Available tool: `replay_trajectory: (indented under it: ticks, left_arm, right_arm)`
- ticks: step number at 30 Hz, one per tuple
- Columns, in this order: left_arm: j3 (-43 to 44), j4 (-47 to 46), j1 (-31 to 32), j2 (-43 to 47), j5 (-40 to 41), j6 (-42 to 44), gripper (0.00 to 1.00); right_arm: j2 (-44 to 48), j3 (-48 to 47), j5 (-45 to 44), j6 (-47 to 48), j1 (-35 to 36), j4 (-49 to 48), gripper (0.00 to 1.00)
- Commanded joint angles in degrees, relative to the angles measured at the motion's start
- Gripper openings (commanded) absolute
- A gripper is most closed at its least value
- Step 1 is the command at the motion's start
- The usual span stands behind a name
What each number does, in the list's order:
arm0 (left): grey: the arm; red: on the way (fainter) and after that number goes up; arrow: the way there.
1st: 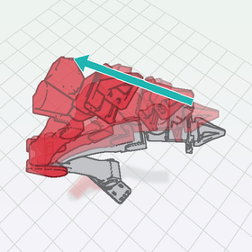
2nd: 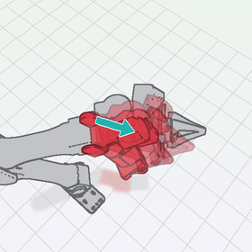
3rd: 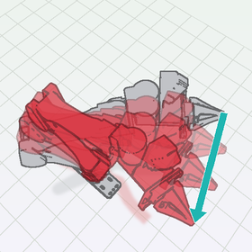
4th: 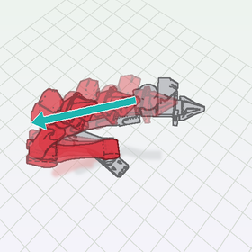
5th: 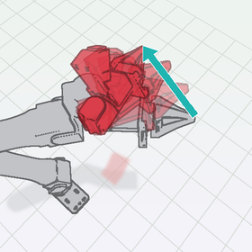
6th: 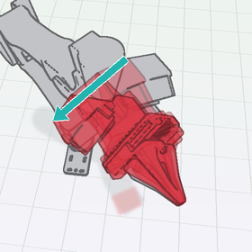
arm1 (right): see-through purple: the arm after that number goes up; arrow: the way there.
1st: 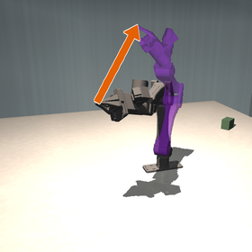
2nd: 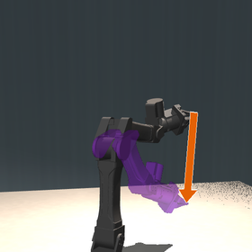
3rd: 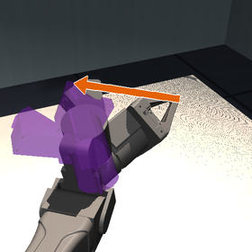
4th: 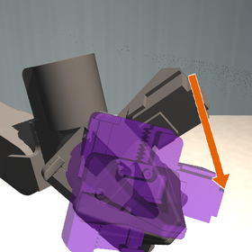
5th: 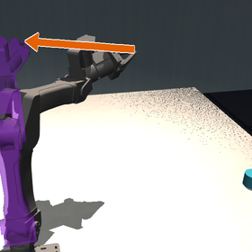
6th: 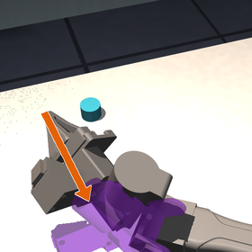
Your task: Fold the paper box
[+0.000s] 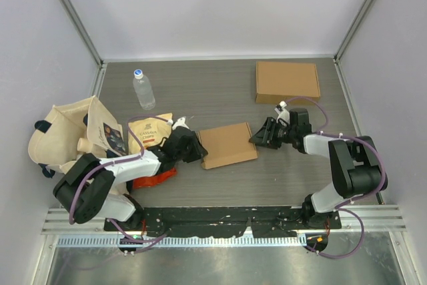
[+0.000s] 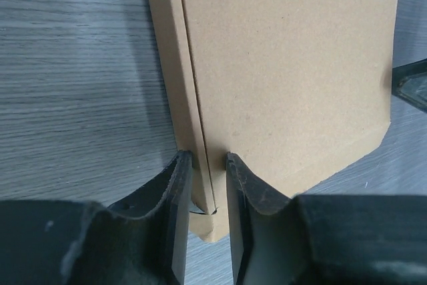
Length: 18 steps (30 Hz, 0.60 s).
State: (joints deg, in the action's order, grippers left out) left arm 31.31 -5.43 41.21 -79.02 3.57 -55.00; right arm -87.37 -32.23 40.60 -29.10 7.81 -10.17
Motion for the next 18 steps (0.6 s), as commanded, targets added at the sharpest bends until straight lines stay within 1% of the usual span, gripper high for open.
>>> replay_trajectory:
  ticks: [1, 2, 5, 6, 8, 9, 10, 12, 13, 15, 16, 18]
  left_arm:
    - [-1.34, -3.18, 0.01, -1.48, 1.26, 1.3, 0.25]
    - [-1.77, -3.7, -0.08, -1.66, 1.17, 1.3, 0.24]
    - [-1.69, -3.8, 0.01, -1.93, 0.73, 1.65, 0.21]
    - [-1.52, -3.62, 0.01, -1.84, 0.65, 2.0, 0.21]
    - [-1.08, -2.49, -0.08, -0.43, 0.91, 2.44, 0.22]
    - [-0.81, -1.96, -0.25, 0.27, 0.82, 2.79, 0.24]
    - [-0.46, -1.43, -0.52, 0.97, 0.39, 3.23, 0.37]
    - [0.59, 0.33, -1.65, 3.52, -1.46, 3.59, 0.53]
    - [0.94, 1.12, -2.1, 4.4, -1.9, 3.59, 0.68]
    - [1.39, 2.44, -4.11, 7.12, -4.96, 3.59, 0.77]
    - [1.39, 2.62, -5.08, 7.91, -6.02, 3.59, 0.88]
    - [2.0, 4.2, -8.14, 9.14, -9.62, 3.15, 0.91]
  right_arm:
    - [-2.62, 1.81, 2.9, -2.27, 0.18, -7.73, 0.51]
    - [-3.67, 2.25, 3.17, -2.71, 0.18, -8.54, 0.5]
    - [-4.3, 4.27, 3.26, -4.29, 0.1, -11.62, 0.43]
    - [-4.12, 4.63, 3.26, -4.56, 0.1, -11.88, 0.35]
    - [-2.9, 4.54, 1.25, -5.0, 0.1, -10.4, 0.29]
    - [-2.46, 4.37, 0.37, -5.09, 0.01, -9.35, 0.26]
    - [-2.1, 4.54, 0.1, -5.35, 0.1, -9.34, 0.23]
    - [-1.49, 5.42, 0.18, -7.19, -0.08, -10.12, 0.18]
    - [-1.48, 5.6, 0.27, -7.72, 0.01, -10.82, 0.16]
    - [-1.75, 6.3, 0.79, -8.95, -0.34, -11.88, 0.12]
    - [-2.1, 6.39, 0.88, -9.13, -0.6, -12.23, 0.12]
    - [-2.98, 6.91, 0.8, -9.57, -1.39, -12.5, 0.1]
